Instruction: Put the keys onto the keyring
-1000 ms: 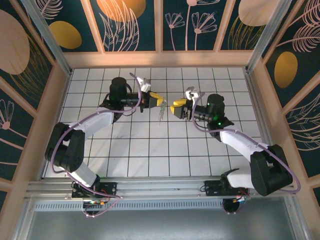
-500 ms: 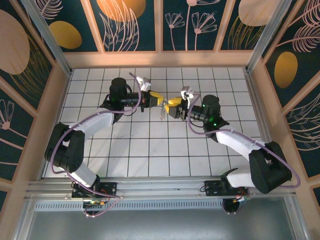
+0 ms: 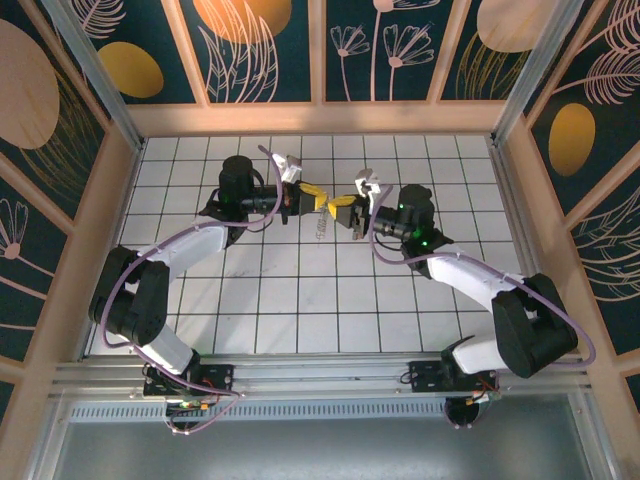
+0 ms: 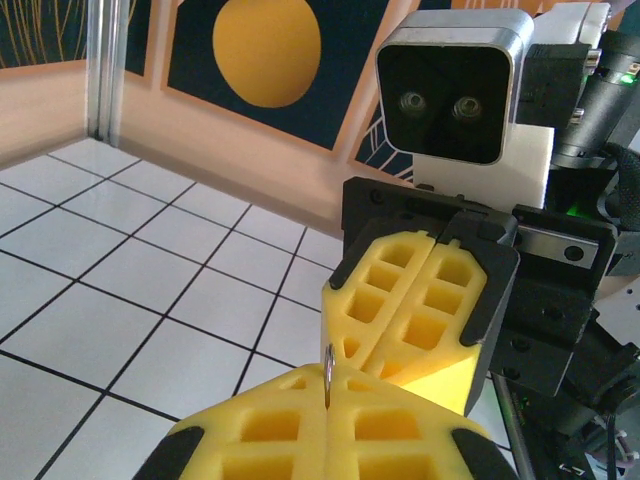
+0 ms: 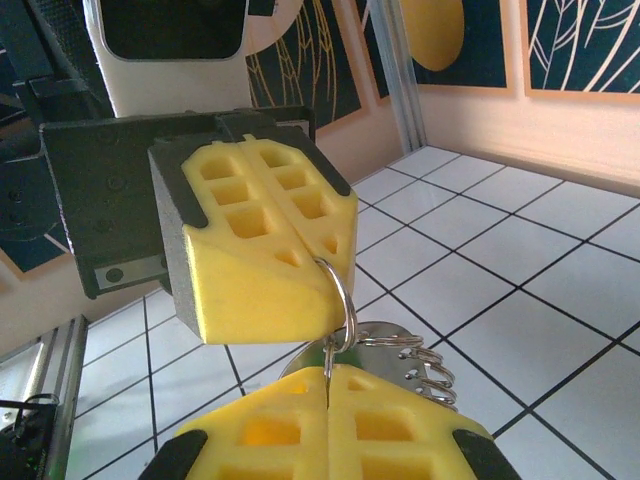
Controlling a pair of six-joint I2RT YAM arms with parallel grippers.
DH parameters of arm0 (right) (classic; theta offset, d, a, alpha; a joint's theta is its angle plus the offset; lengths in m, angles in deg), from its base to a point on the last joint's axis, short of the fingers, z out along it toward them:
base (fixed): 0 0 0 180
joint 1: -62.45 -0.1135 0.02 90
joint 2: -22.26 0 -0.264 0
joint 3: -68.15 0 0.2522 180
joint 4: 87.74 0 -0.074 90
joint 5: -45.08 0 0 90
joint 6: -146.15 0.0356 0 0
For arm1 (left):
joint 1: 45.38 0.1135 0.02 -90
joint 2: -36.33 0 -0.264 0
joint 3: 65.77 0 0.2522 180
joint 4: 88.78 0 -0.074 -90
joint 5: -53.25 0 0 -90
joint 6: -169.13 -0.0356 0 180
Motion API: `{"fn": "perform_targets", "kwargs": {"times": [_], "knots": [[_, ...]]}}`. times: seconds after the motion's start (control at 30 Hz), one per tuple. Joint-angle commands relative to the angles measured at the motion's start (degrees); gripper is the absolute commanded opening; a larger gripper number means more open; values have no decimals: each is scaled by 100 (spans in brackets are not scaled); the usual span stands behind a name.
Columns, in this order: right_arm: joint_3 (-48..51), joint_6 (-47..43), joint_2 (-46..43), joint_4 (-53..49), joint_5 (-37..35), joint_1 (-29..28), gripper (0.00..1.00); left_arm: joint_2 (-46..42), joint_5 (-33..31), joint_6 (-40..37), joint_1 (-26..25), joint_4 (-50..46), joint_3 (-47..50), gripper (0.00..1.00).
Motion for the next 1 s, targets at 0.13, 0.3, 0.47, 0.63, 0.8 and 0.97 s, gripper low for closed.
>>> {"fn": "perform_targets", "kwargs": {"times": [0.13, 0.3, 0.47, 0.63, 0.8, 0.97], "knots": [[-320, -494, 179, -517, -392, -478, 0, -215, -168, 293, -34, 573, 112, 0], [-334, -384, 360, -348, -797, -561, 0, -281, -273, 472, -34, 858, 261, 0], [-237, -74, 383, 82, -1058, -624, 0, -316, -348, 736, -34, 1252, 506, 0], [-194, 350, 372, 276, -1579, -658, 0, -369, -468, 977, -36, 1639, 709, 0], [-156, 798, 397, 749, -1480, -767, 0, -330, -515, 1169, -71, 1928, 779, 0], [-611, 495, 637, 325, -1170, -1096, 0, -256, -563, 1212, -120, 1981, 742, 0]]}}
